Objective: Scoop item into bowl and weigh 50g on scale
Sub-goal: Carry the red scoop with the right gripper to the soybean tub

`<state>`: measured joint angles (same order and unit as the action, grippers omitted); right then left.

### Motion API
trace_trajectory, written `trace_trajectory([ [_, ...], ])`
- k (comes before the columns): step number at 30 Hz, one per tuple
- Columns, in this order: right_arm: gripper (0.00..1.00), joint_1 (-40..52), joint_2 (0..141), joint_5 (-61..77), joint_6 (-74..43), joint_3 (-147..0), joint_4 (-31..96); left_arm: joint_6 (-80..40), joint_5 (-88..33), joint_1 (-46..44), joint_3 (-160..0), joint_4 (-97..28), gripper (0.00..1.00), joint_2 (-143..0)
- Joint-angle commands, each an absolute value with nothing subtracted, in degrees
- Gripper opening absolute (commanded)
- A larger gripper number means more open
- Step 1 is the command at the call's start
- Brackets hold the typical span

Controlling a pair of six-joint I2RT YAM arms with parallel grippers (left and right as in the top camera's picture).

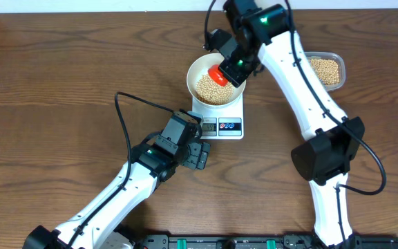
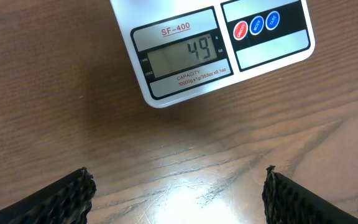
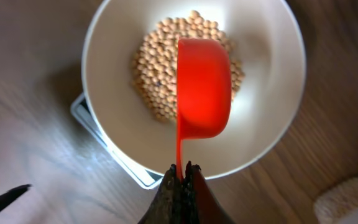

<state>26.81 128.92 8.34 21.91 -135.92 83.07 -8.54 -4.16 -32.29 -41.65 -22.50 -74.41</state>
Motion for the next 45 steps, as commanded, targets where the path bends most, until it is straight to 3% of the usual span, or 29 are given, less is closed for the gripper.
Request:
trace_trajectory([
  [1, 0.01, 27.6, 126.8, 2.5, 20.4, -137.1, 83.0, -7.9, -3.9, -32.1, -41.6, -22.7, 0.89, -73.7],
  [16, 0.01, 27.8, 126.8, 1.7, 19.3, -137.1, 81.8, -7.9, -3.9, -32.1, -41.6, -22.7, 0.89, -73.7],
  [23, 0.01, 25.6, 126.8, 11.2, 18.8, -137.2, 80.5, -7.9, -3.9, -32.1, -41.6, -22.7, 0.89, -73.7],
  [33, 0.01, 16.0, 125.2, 28.9, 18.9, -139.1, 80.4, -7.9, -3.9, -32.1, -41.6, -22.7, 0.89, -73.7],
  [45, 0.01, 2.8, 120.7, 31.2, 15.7, -139.1, 81.6, -7.9, -3.9, -32.1, -41.6, -22.7, 0.89, -73.7],
])
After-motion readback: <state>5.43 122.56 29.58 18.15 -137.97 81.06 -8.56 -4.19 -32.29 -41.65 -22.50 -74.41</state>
